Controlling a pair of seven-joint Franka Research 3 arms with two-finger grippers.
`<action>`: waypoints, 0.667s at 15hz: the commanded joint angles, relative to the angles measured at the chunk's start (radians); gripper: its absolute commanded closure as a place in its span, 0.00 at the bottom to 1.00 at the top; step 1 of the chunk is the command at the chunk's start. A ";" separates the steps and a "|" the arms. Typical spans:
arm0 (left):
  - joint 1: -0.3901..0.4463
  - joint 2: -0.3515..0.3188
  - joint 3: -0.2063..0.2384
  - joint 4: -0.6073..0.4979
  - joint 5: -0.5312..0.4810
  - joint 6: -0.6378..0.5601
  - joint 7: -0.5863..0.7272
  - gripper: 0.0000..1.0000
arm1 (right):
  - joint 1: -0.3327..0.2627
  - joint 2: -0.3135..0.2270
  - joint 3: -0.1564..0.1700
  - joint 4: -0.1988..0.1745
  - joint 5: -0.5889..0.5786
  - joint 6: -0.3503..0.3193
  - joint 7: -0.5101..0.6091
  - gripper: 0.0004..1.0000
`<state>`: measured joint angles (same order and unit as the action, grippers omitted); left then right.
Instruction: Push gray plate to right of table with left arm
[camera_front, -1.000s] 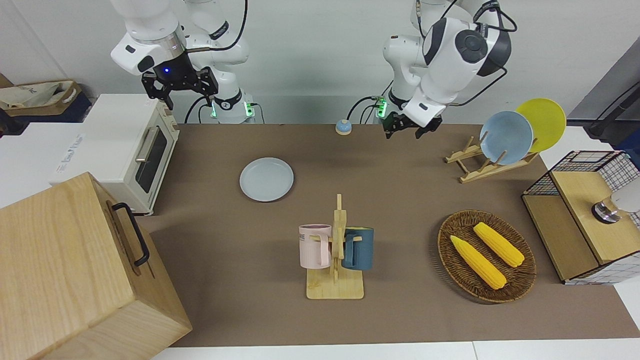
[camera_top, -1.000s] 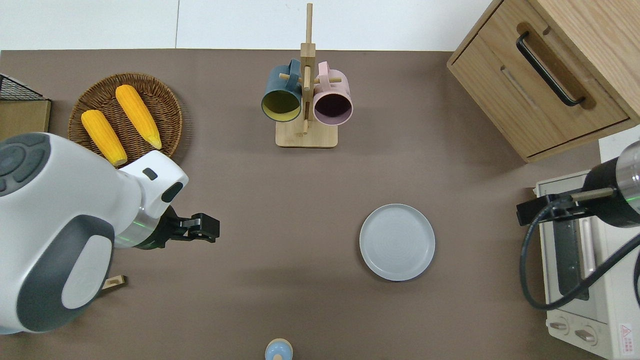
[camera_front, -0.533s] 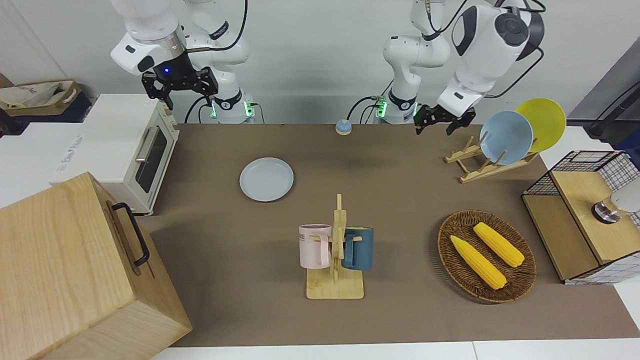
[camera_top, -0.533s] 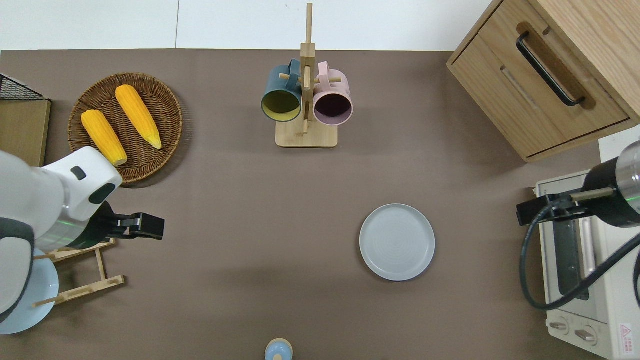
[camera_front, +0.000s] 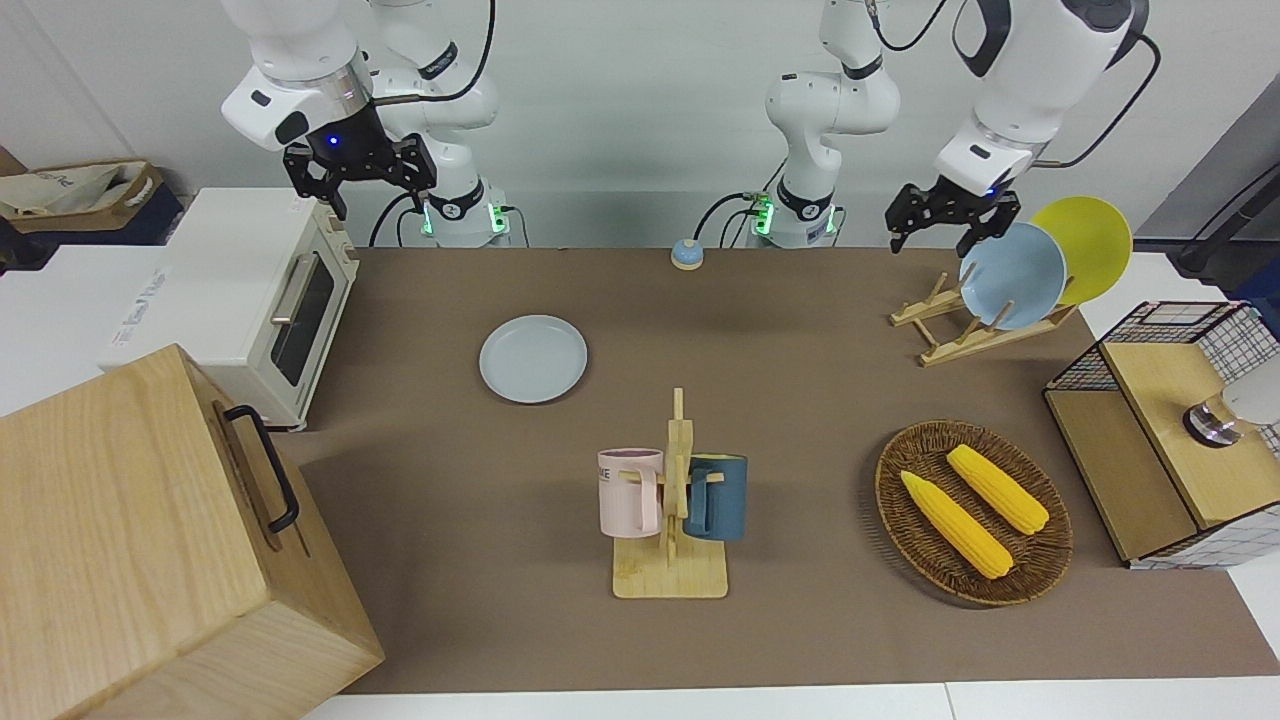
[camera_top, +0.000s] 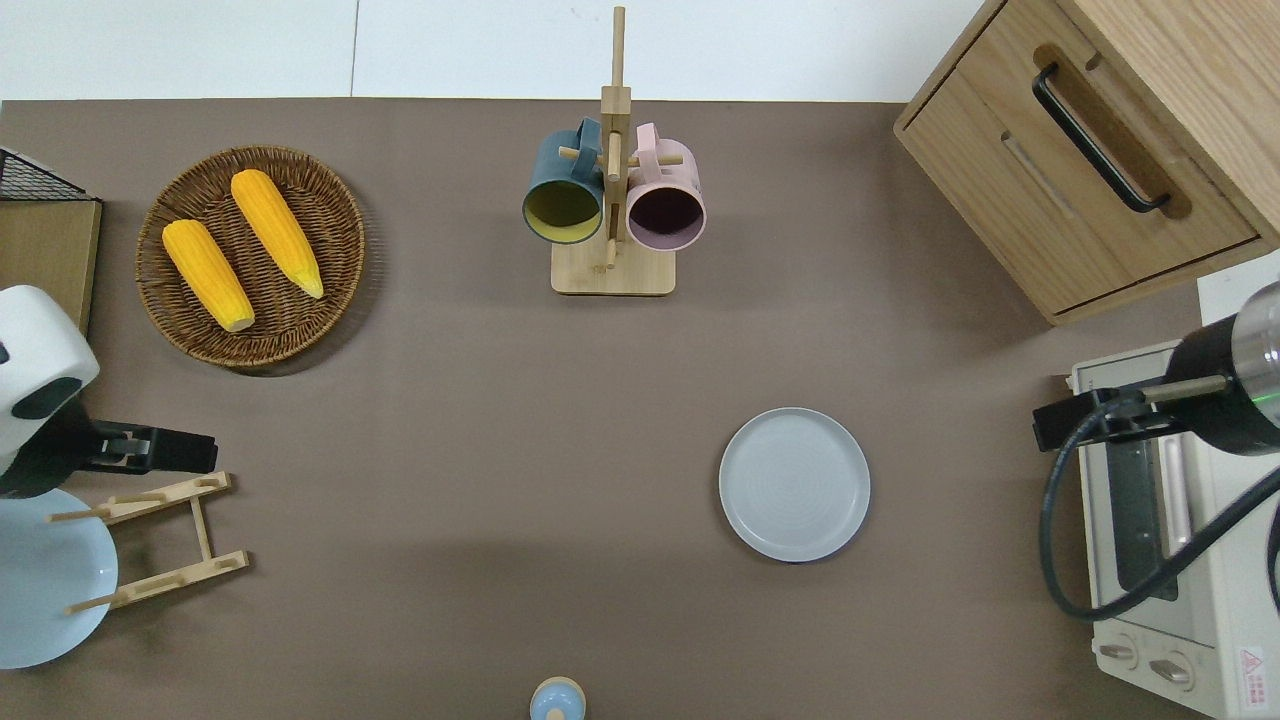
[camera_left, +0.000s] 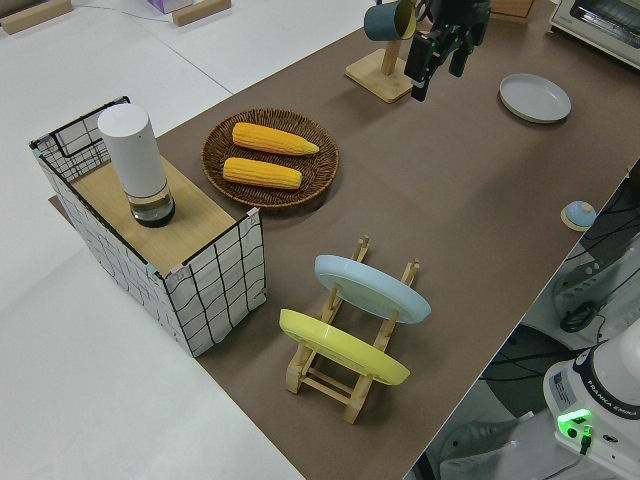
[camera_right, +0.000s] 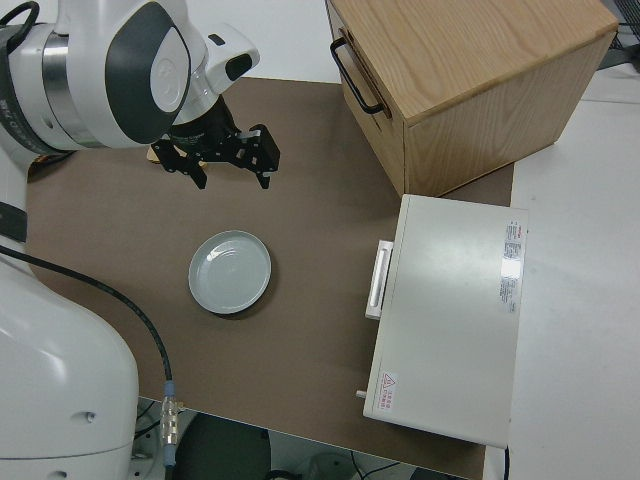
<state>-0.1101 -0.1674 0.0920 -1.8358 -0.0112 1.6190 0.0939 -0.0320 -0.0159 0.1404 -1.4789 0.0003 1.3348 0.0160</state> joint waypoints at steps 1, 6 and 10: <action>0.035 0.002 -0.008 0.033 0.019 -0.021 0.061 0.00 | -0.019 -0.002 0.016 0.009 0.004 -0.016 0.012 0.02; 0.055 0.006 -0.011 0.075 0.019 -0.025 0.063 0.00 | -0.019 -0.002 0.016 0.009 0.004 -0.016 0.013 0.02; 0.055 0.011 -0.012 0.079 0.011 -0.033 0.063 0.00 | -0.019 -0.002 0.016 0.009 0.004 -0.016 0.013 0.02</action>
<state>-0.0690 -0.1676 0.0909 -1.7813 -0.0098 1.6127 0.1410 -0.0320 -0.0159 0.1404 -1.4789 0.0003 1.3348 0.0161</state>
